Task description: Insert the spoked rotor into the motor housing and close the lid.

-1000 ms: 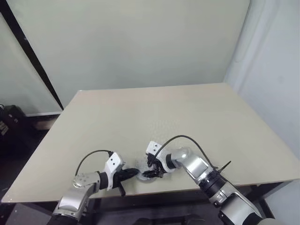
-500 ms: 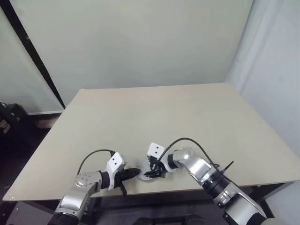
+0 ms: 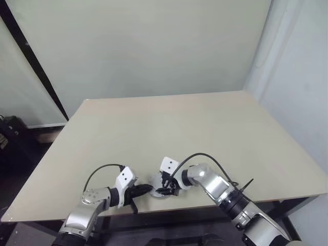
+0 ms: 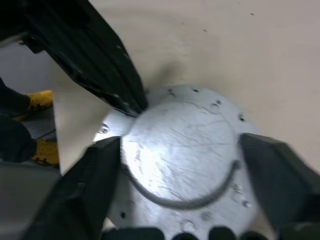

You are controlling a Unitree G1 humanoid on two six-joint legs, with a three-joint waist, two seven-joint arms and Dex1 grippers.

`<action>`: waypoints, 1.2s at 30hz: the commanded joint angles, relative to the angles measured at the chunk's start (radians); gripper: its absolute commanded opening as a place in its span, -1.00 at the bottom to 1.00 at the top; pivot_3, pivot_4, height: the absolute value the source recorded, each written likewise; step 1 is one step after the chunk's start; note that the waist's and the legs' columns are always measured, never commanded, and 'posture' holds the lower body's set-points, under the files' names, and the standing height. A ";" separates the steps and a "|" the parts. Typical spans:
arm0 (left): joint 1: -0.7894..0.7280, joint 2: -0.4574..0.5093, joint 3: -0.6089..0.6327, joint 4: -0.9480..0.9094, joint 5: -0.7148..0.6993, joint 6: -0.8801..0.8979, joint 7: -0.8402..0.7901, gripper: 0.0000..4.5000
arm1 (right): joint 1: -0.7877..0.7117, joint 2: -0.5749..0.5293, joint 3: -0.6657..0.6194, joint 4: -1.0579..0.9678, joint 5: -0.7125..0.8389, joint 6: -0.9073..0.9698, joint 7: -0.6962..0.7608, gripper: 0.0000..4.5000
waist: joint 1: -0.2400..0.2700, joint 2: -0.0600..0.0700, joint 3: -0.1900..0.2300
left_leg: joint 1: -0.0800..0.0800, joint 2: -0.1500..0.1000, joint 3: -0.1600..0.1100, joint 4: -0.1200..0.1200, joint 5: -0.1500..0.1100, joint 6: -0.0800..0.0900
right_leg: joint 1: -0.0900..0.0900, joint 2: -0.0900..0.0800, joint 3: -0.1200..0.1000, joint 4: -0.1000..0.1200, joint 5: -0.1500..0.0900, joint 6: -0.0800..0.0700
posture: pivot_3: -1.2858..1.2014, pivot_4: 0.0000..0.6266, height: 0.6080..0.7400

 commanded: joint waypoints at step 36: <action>0.051 0.013 -0.024 -0.011 0.025 0.029 0.001 -1.00 | -0.045 0.145 -0.673 0.217 0.515 0.735 -0.161 0.98 | -0.009 0.002 0.000 | -0.002 -0.001 0.001 -0.005 0.000 0.001 | -0.003 -0.001 0.001 -0.001 0.000 0.000 | 0.03 -1.00 1.00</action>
